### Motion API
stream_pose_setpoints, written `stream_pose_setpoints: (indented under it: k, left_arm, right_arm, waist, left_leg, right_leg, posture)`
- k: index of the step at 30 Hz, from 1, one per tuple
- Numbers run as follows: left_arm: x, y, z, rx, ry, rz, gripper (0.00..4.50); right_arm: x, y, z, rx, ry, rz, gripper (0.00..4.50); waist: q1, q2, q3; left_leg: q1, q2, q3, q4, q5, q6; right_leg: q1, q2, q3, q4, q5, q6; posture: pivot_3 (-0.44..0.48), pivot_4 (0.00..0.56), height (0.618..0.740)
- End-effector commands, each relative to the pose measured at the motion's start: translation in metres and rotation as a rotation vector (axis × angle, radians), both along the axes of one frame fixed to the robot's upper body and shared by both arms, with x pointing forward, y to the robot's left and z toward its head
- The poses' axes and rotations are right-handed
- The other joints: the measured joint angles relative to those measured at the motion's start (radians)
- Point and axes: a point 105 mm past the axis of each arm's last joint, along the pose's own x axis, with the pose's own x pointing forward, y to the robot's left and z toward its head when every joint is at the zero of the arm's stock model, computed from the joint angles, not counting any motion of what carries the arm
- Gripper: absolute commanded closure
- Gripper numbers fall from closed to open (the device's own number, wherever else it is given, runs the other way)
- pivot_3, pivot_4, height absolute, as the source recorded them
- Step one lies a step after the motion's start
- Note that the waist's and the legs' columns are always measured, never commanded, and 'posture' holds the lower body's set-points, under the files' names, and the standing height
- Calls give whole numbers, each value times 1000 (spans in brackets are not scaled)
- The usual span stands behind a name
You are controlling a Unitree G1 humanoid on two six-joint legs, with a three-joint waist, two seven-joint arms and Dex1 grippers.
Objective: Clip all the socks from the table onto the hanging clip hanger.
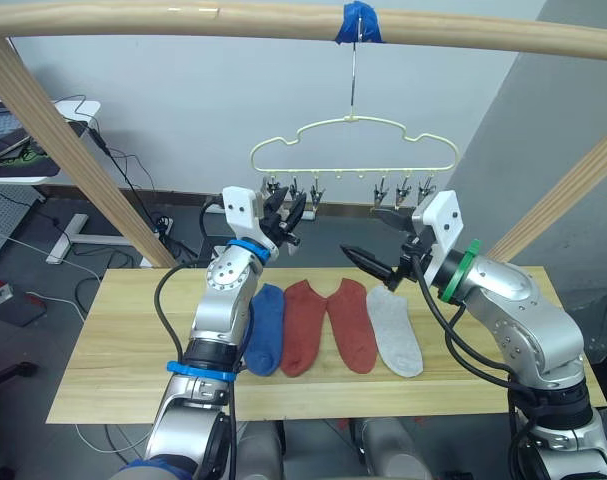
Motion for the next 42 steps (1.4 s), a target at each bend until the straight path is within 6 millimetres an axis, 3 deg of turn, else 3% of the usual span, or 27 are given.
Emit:
stream_pose_setpoints:
  k: [1,13,21,25,27,29,31,35,39,42]
  left_arm:
    - [2,-1,18,-11,-69,6,2614]
    - [11,-5,23,-7,-90,24,2614]
    - [9,-4,27,-9,-100,20,4240]
    - [8,-3,27,-6,-89,17,4309]
    - [7,-1,28,-31,-61,5,4309]
    - [7,2,26,-64,18,-18,4309]
    - [4,4,24,-75,81,-50,4309]
    - [-2,6,23,-99,174,-93,4309]
    - [-12,15,20,-150,322,-172,4309]
    - [-15,17,22,-146,336,-179,4309]
  right_arm:
    - [-7,2,18,10,-77,19,0]
    - [-6,2,19,13,-82,11,0]
    - [-4,-1,16,15,-66,-7,0]
    - [-2,-6,4,9,-25,-30,0]
    - [4,-17,-26,-69,54,-85,0]
    - [10,-37,-77,-236,158,-151,0]
    - [13,-48,-105,-315,200,-171,0]
    - [18,-49,-131,-365,221,-147,0]
    - [39,-49,-183,-471,303,-159,0]
    - [45,-51,-197,-516,326,-157,0]
  waist:
    - [-2,0,0]
    - [-17,0,0]
    - [-21,0,0]
    - [-21,0,0]
    - [-21,0,0]
    - [-18,0,0]
    - [-18,0,0]
    - [-32,1,0]
    - [-48,0,0]
    - [-45,1,1]
  left_leg:
    - [0,0,0,0,0,0]
    - [0,0,0,0,0,0]
    - [0,0,0,0,0,0]
    - [0,0,0,0,0,0]
    - [0,0,0,0,0,0]
    - [0,0,0,0,0,0]
    - [0,0,0,0,0,0]
    - [2,0,1,0,0,0]
    - [5,0,1,1,1,2]
    - [8,0,2,1,2,2]
  right_leg:
    - [0,0,0,0,0,0]
    - [0,0,0,0,0,0]
    - [0,0,0,1,0,0]
    - [0,0,0,1,0,0]
    - [0,0,0,1,0,0]
    - [0,0,0,1,0,0]
    - [1,0,0,0,0,0]
    - [0,0,1,3,0,1]
    - [2,1,2,5,-1,4]
    - [2,2,3,11,-2,4]
  posture:
    - [-152,192,740]
    - [-163,189,740]
    - [-160,189,740]
    - [-157,191,740]
    - [-157,191,740]
    - [-144,202,740]
    - [-144,202,740]
    - [-122,212,740]
    - [-96,212,740]
    - [-96,212,740]
